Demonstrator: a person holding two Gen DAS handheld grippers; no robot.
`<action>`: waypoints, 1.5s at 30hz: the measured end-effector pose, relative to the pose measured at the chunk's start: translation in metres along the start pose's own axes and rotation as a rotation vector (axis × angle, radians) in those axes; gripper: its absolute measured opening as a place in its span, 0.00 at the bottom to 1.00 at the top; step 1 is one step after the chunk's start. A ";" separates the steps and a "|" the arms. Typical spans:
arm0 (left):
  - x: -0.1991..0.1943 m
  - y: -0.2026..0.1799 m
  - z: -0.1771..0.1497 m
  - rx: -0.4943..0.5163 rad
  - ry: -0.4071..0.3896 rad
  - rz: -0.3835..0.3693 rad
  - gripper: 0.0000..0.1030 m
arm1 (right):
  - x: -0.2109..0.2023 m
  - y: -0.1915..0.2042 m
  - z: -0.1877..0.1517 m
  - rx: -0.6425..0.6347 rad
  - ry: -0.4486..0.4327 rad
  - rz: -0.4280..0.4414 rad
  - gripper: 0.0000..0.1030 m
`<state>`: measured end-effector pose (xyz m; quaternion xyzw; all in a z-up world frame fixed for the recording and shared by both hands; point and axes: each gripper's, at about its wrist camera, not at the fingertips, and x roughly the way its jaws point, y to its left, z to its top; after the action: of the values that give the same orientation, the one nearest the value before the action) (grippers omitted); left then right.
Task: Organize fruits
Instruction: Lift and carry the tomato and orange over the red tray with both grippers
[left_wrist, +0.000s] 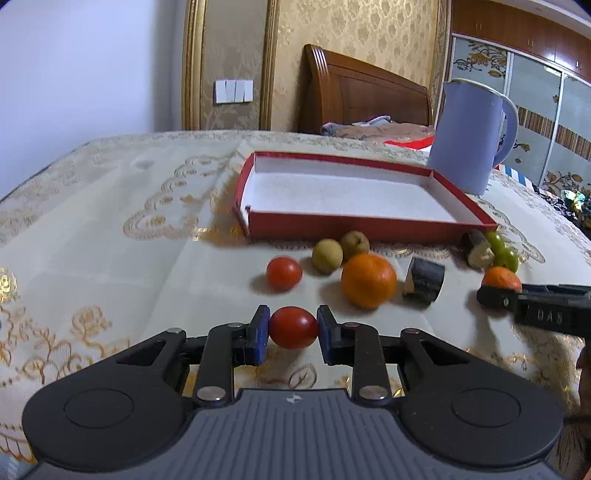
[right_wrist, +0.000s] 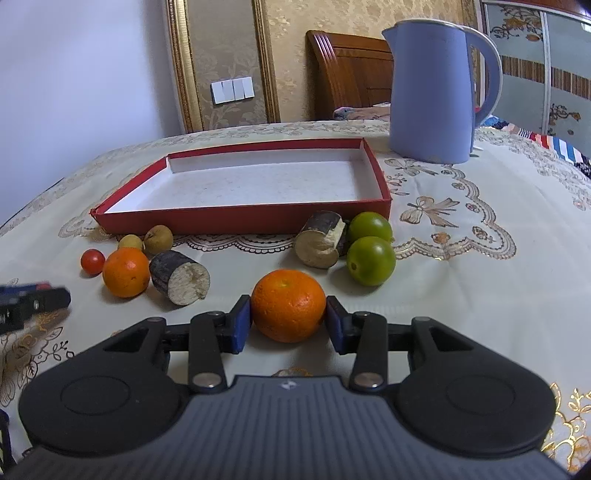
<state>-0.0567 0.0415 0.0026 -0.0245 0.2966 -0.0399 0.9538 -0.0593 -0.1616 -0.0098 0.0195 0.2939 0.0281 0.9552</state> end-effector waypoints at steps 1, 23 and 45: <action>0.000 -0.002 0.002 0.005 -0.003 -0.003 0.26 | -0.001 0.001 0.000 -0.004 -0.003 -0.001 0.39; 0.061 -0.033 0.071 0.042 -0.011 -0.007 0.26 | 0.031 -0.007 0.068 -0.042 -0.090 -0.089 0.39; 0.142 -0.034 0.104 -0.003 0.064 0.054 0.26 | 0.114 -0.011 0.103 0.013 0.021 -0.115 0.39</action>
<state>0.1169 -0.0025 0.0109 -0.0164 0.3278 -0.0145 0.9445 0.0930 -0.1675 0.0106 0.0082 0.3048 -0.0287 0.9519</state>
